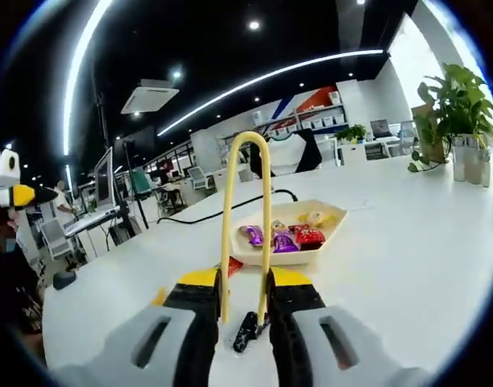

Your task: Place the target food into the container with the food tongs after gripping and lifting it, then release it inside without dropping or visibly crushing the food.

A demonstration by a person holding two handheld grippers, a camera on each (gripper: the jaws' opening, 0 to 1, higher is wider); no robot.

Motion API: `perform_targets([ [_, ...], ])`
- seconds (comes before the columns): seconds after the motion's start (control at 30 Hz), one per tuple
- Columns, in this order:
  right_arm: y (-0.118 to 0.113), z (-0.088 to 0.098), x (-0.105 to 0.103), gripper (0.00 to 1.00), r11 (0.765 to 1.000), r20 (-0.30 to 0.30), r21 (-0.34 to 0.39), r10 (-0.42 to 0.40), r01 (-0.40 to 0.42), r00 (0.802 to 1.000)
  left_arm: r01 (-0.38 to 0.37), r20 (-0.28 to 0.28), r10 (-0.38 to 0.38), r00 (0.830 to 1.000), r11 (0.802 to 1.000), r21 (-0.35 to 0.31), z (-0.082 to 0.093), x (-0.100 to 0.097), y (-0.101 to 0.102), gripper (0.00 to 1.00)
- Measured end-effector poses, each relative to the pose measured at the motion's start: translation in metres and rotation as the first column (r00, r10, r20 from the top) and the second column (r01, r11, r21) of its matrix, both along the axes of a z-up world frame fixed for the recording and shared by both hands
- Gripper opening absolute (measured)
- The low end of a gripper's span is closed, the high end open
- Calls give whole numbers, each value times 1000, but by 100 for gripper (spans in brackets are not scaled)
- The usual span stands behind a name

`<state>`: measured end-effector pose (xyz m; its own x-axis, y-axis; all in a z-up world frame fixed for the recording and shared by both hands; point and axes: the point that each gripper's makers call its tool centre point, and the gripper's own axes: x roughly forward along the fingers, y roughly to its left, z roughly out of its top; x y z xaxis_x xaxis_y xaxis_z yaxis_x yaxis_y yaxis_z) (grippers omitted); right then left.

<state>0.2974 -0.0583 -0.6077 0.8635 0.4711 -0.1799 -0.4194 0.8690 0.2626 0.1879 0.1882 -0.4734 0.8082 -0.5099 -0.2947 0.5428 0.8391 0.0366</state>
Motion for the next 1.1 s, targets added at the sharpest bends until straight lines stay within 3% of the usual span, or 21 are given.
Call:
perform_targets([
  [0.1,-5,-2,4,20,997,32,-69,-23,25,999,-57,26,55,998,993,103,8,1,19,54],
  [0.13,-3,-7,5,21,998,33,-63,-23,25,999,-106,56,100,993,986,126,15,3,30,55],
  [0.2,-2,-11,5,21,997,34,-70,-23,25,999,-135,72,126,989,981,138,20,4,37,53],
  [0.23,-1,-25,4,21,994,9,-105,-26,27,1000,-175,95,165,982,978,110,29,4,43,53],
  [0.27,0,-27,2,21,996,12,-87,-33,34,999,-183,98,173,980,978,100,31,4,44,53],
  [0.3,2,-18,3,20,993,94,-116,-17,28,995,-181,95,172,981,979,99,32,3,44,53],
  [0.4,4,-24,-3,19,977,64,-215,10,4,998,-180,90,173,981,981,76,33,1,42,52],
  [0.5,9,-25,-6,17,943,84,-329,85,-53,993,-169,78,164,983,984,60,30,-1,38,51],
  [0.67,4,-23,-9,13,967,-55,-242,71,-82,996,-140,64,137,989,988,58,22,-4,25,50],
  [0.7,-1,-21,-7,13,976,-81,-208,54,-70,995,-134,66,130,989,989,55,22,-4,23,50],
  [0.83,-14,-6,-1,13,967,-43,-242,73,-81,996,-120,65,117,991,992,48,20,-8,20,50],
  [1.1,-26,42,30,14,941,82,-327,120,-87,989,-145,53,144,988,989,15,10,-14,27,49],
])
